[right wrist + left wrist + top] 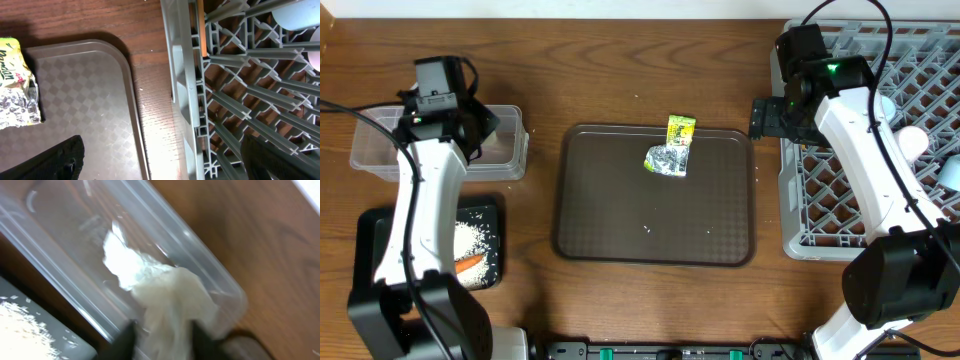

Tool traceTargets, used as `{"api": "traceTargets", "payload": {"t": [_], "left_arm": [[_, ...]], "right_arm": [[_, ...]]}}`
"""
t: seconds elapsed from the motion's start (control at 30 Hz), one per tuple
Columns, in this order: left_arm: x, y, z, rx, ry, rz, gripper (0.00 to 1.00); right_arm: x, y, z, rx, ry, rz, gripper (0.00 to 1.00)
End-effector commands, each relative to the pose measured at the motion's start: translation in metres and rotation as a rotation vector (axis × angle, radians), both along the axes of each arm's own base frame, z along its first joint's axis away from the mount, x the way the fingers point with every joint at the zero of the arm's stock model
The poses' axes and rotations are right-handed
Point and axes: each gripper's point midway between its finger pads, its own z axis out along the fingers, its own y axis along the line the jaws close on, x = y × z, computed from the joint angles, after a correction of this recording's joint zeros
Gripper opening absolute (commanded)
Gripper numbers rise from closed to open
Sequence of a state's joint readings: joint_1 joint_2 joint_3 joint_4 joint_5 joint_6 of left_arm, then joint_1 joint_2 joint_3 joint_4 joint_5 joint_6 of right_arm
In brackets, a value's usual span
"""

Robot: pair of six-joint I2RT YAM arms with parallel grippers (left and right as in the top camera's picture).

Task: Sort waste into correct bins and load items into the dishwasher rack
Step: 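Carry the tissue left and drop it into the clear plastic container, then reach the left gripper to the foil snack wrapper and grasp it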

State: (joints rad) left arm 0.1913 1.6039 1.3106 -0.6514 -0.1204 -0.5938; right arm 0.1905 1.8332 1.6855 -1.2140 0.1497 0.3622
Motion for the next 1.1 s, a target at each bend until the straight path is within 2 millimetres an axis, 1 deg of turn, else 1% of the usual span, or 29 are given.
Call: {"api": "traceTargets", "payload": {"t": [0.0,0.03,0.1,0.2,0.27,0.37,0.43,0.5,0.57,0.6,0.67,0.73,0.87,0.97,1.07], "left_arm": [[-0.002,0.017,0.002,0.041,0.01,0.029,0.84],[-0.003,0.017,0.003,0.04,0.009,0.029,0.92],[-0.006,0.014,0.007,0.031,0.007,0.022,0.97],[-0.01,0.003,0.019,-0.01,-0.024,-0.005,0.99],[-0.01,-0.014,0.032,-0.075,-0.069,-0.049,0.99],[-0.009,-0.055,0.057,-0.208,-0.16,-0.16,0.99],[-0.012,-0.088,0.072,-0.284,-0.2,-0.238,0.99],[-0.02,-0.119,0.078,-0.324,-0.194,-0.284,0.99],[-0.025,-0.152,0.075,-0.355,-0.165,-0.34,0.99],[-0.028,-0.171,0.07,-0.371,-0.14,-0.361,0.99],[-0.03,-0.2,0.058,-0.376,-0.097,-0.384,0.99],[-0.028,-0.223,0.044,-0.341,-0.063,-0.422,0.98],[-0.024,-0.27,0.0,-0.28,0.028,-0.536,0.95],[-0.025,-0.294,-0.031,-0.252,0.095,-0.617,0.95],[-0.026,-0.307,-0.061,-0.217,0.156,-0.685,0.95]], "right_arm": [[-0.001,-0.001,0.008,0.0,-0.02,0.001,0.99],[-0.001,-0.001,0.008,0.0,-0.02,0.001,0.99],[-0.001,-0.001,0.008,0.0,-0.02,0.001,0.99],[-0.001,-0.001,0.008,0.0,-0.02,0.001,0.99],[-0.001,-0.001,0.008,0.0,-0.02,0.001,0.99],[-0.001,-0.001,0.008,0.0,-0.02,0.001,0.99],[-0.001,-0.001,0.008,0.0,-0.02,0.001,0.99],[-0.001,-0.001,0.008,0.0,-0.02,0.001,0.99],[-0.001,-0.001,0.008,0.0,-0.02,0.001,0.99],[-0.001,-0.001,0.008,0.0,-0.02,0.001,0.99],[-0.001,-0.001,0.008,0.0,-0.02,0.001,0.99],[-0.001,-0.001,0.008,0.0,-0.02,0.001,0.99],[-0.001,-0.001,0.008,0.0,-0.02,0.001,0.99],[-0.001,-0.001,0.008,0.0,-0.02,0.001,0.99],[-0.001,-0.001,0.008,0.0,-0.02,0.001,0.99]]}}
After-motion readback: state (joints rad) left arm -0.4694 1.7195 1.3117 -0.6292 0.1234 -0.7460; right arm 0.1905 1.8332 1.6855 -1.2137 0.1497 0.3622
